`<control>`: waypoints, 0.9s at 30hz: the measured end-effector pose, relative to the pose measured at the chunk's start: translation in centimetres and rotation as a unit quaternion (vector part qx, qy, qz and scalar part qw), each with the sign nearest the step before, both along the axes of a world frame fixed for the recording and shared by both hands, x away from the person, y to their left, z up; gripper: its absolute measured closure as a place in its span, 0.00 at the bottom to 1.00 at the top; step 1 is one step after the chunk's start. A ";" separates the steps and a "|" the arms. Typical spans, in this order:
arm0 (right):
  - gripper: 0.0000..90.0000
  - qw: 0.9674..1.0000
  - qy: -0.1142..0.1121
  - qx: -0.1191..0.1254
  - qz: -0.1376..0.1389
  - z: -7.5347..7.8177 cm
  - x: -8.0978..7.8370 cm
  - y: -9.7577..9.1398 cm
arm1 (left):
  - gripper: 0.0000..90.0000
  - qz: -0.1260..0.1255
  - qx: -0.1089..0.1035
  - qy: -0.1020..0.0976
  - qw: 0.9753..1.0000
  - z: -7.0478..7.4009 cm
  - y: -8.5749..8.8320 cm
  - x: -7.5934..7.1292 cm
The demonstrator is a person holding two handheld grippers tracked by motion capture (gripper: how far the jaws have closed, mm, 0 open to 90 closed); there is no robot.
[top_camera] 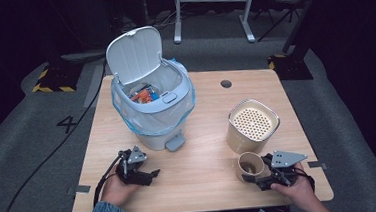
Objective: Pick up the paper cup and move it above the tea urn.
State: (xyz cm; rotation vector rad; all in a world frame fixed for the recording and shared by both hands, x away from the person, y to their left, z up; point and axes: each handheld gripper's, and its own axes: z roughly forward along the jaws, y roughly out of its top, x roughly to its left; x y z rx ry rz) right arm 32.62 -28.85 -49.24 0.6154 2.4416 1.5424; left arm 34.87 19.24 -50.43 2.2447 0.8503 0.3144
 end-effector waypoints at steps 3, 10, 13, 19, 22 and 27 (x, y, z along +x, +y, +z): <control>0.33 1.000 -0.007 0.011 0.004 1.0 -0.1 -0.4 | 0.18 0.001 0.000 0.000 1.000 0.0 0.0 0.0; 0.33 1.000 -0.013 0.016 0.015 2.6 0.1 -1.3 | 0.18 0.007 -0.001 0.000 1.000 0.0 -0.1 -0.1; 0.33 0.999 -0.015 0.019 0.024 3.8 0.4 -1.7 | 0.18 0.007 -0.001 0.000 1.000 0.0 -0.1 -0.1; 0.33 0.999 -0.018 0.005 0.042 6.6 1.0 -2.1 | 0.18 0.012 0.000 0.000 1.000 0.0 -0.1 -0.2; 0.33 0.999 -0.021 0.006 0.046 8.0 1.4 -2.3 | 0.18 0.015 0.000 0.000 1.000 0.0 -0.1 -0.3; 0.33 0.999 -0.026 0.006 0.042 10.4 2.1 -2.6 | 0.18 0.015 0.000 0.000 1.000 0.0 -0.1 -0.3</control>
